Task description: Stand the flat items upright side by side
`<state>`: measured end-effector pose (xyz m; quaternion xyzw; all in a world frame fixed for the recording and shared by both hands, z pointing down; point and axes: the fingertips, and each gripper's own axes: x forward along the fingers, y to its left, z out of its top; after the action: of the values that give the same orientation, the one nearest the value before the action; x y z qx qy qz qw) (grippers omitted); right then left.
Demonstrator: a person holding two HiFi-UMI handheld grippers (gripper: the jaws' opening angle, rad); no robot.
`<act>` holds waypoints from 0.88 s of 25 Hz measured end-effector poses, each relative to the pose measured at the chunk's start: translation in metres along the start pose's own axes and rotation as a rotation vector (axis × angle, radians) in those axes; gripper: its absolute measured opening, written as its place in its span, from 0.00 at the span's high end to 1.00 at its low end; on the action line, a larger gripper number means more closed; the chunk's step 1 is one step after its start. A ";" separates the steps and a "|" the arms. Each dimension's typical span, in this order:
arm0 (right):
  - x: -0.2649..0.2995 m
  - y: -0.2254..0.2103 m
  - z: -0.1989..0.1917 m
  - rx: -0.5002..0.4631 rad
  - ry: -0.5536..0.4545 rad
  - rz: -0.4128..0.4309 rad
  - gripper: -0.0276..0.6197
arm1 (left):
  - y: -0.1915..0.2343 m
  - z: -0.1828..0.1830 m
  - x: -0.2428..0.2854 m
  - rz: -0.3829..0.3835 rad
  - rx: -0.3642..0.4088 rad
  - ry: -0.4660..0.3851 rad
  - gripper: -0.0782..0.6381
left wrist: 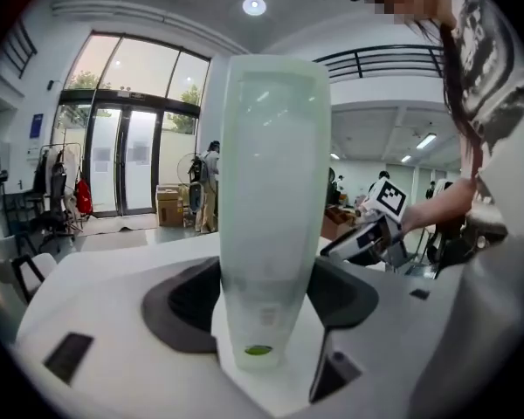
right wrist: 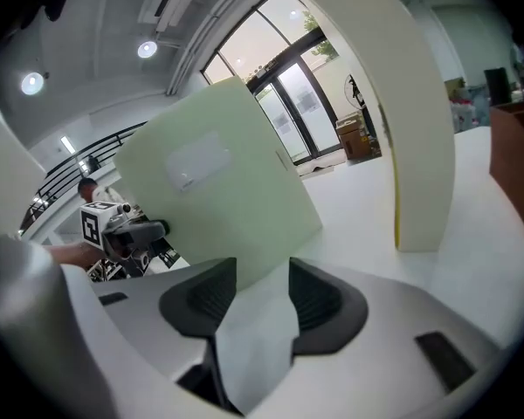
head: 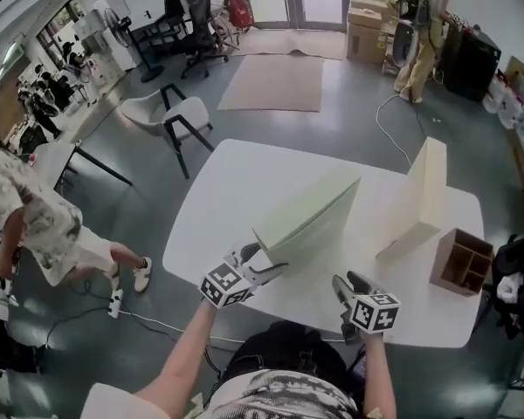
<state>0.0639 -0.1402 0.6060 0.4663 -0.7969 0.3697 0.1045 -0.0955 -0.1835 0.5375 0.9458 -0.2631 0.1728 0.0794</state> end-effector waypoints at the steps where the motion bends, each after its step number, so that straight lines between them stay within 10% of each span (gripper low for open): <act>1: -0.002 -0.004 0.001 0.008 -0.005 -0.016 0.66 | 0.002 0.002 0.002 0.006 -0.012 -0.017 0.46; 14: -0.044 -0.082 0.020 0.078 -0.136 -0.391 0.66 | 0.003 0.026 0.061 0.160 -0.095 0.033 0.46; 22: -0.063 -0.129 0.046 -0.168 -0.064 -0.488 0.55 | -0.013 0.041 0.102 0.195 -0.115 0.046 0.46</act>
<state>0.2117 -0.1676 0.6046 0.6460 -0.6914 0.2513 0.2038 0.0049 -0.2303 0.5359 0.9056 -0.3612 0.1858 0.1223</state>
